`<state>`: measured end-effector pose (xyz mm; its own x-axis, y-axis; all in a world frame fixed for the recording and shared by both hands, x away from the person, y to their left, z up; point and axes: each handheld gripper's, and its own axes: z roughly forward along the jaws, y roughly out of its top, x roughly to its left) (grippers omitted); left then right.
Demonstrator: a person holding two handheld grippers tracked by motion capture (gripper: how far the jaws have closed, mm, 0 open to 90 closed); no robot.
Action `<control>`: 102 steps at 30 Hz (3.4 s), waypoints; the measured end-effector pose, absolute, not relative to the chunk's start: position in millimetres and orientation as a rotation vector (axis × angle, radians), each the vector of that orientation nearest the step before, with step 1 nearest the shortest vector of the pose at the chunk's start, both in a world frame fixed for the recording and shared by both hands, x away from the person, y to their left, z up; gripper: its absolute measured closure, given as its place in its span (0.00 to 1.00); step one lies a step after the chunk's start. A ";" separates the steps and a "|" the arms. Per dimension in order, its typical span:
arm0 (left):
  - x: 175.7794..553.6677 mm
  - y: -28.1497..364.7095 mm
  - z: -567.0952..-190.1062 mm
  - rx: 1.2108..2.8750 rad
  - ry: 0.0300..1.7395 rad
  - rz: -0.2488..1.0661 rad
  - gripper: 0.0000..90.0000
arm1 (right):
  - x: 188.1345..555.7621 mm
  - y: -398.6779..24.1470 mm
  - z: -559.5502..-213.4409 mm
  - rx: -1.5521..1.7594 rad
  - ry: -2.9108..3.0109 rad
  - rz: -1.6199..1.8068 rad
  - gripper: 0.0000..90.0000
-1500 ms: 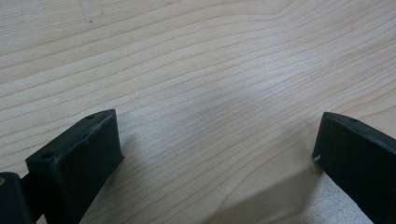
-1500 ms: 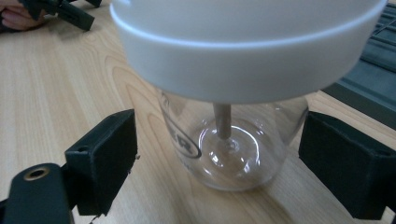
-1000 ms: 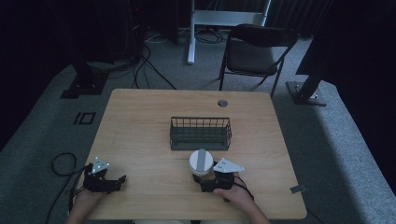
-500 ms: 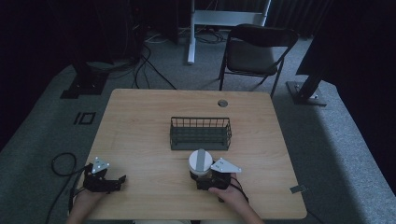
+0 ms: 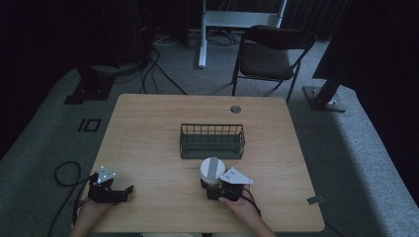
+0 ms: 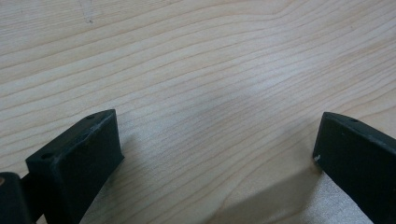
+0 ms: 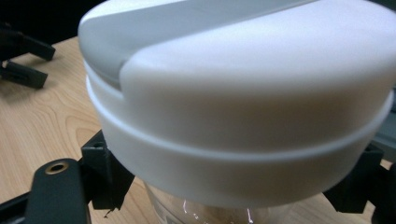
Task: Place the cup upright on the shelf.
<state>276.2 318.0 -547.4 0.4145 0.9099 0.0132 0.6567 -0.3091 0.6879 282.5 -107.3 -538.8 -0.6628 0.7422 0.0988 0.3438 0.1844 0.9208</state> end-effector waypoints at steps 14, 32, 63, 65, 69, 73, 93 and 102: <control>276.2 318.0 -547.4 2.069 1.323 0.543 0.01 | 280.7 -106.2 -520.4 0.923 2.092 1.445 0.20; 276.2 318.0 -547.4 2.069 1.323 0.543 0.01 | 299.2 -111.2 -472.3 0.890 1.990 1.477 0.20; 276.2 318.1 -547.4 2.070 1.322 0.545 0.01 | 367.7 -110.4 -424.8 0.943 1.856 1.463 0.20; 276.3 318.0 -547.4 2.069 1.323 0.545 0.01 | 372.9 -109.8 -425.4 0.952 1.855 1.456 0.20; 276.2 318.1 -547.4 2.070 1.322 0.543 0.01 | 384.5 -108.4 -428.4 0.976 1.846 1.436 0.20; 276.2 318.0 -547.4 2.069 1.323 0.543 0.01 | 394.3 -107.3 -433.4 1.010 1.844 1.425 0.20; 276.2 318.0 -547.4 2.069 1.323 0.543 0.01 | 411.3 -97.0 -468.9 1.110 1.909 1.328 0.20; 276.2 318.0 -547.4 2.069 1.323 0.543 0.01 | 414.9 -93.0 -474.5 1.124 1.937 1.306 0.20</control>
